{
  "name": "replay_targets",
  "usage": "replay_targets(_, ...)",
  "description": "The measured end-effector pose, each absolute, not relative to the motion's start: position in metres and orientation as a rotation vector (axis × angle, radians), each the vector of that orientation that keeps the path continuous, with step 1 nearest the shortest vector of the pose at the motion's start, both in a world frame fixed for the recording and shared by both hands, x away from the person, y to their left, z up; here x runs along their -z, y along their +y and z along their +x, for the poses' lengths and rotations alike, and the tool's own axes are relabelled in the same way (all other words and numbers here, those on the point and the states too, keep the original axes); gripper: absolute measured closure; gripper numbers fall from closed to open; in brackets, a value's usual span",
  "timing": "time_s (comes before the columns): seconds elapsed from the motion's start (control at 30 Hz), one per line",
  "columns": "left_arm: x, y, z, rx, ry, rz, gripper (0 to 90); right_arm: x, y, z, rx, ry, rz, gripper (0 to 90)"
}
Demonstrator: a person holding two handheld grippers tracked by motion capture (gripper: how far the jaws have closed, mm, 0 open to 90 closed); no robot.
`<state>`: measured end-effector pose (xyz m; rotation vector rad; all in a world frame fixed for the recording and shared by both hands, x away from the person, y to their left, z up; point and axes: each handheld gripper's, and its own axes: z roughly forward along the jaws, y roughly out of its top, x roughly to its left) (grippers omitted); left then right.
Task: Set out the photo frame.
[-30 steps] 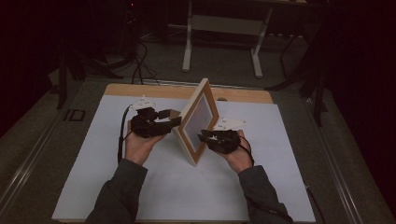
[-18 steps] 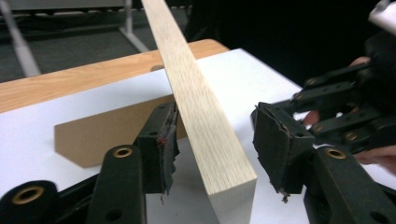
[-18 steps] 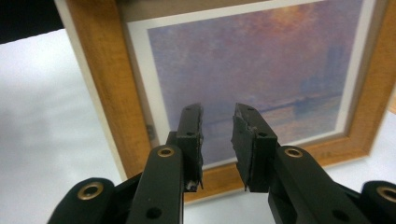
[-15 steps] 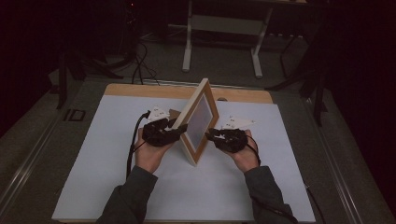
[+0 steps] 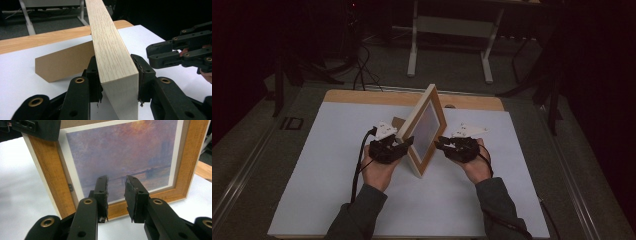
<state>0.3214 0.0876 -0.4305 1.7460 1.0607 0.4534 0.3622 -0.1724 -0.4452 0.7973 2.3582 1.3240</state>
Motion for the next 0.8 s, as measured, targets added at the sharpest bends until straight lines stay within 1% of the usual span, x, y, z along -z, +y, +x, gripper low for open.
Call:
replay_targets(0.13, 0.429, 0.101, 0.328, -0.363, 1.068, 1.730, 68.3, 0.443, -0.177, 0.363, -1.328, 2.344, 0.811, 71.2)
replay_targets(0.23, 0.427, 0.111, 0.333, -0.320, 1.047, 1.753, 69.5, 0.442, -0.180, 0.363, -1.334, 2.333, 0.818, 71.1)
replay_targets(0.4, 0.425, 0.129, 0.343, -0.248, 0.957, 1.798, 70.2, 0.441, -0.183, 0.364, -1.336, 2.324, 0.826, 70.4)
replay_targets(0.53, 0.425, 0.146, 0.349, -0.166, 0.857, 1.832, 70.7, 0.439, -0.185, 0.365, -1.335, 2.313, 0.835, 69.8)
replay_targets(0.7, 0.428, 0.159, 0.357, -0.067, 0.790, 1.836, 71.4, 0.439, -0.187, 0.367, -1.329, 2.301, 0.851, 69.0)
replay_targets(0.8, 0.429, 0.165, 0.363, 0.014, 0.730, 1.854, 70.9, 0.439, -0.189, 0.368, -1.328, 2.294, 0.857, 68.0)
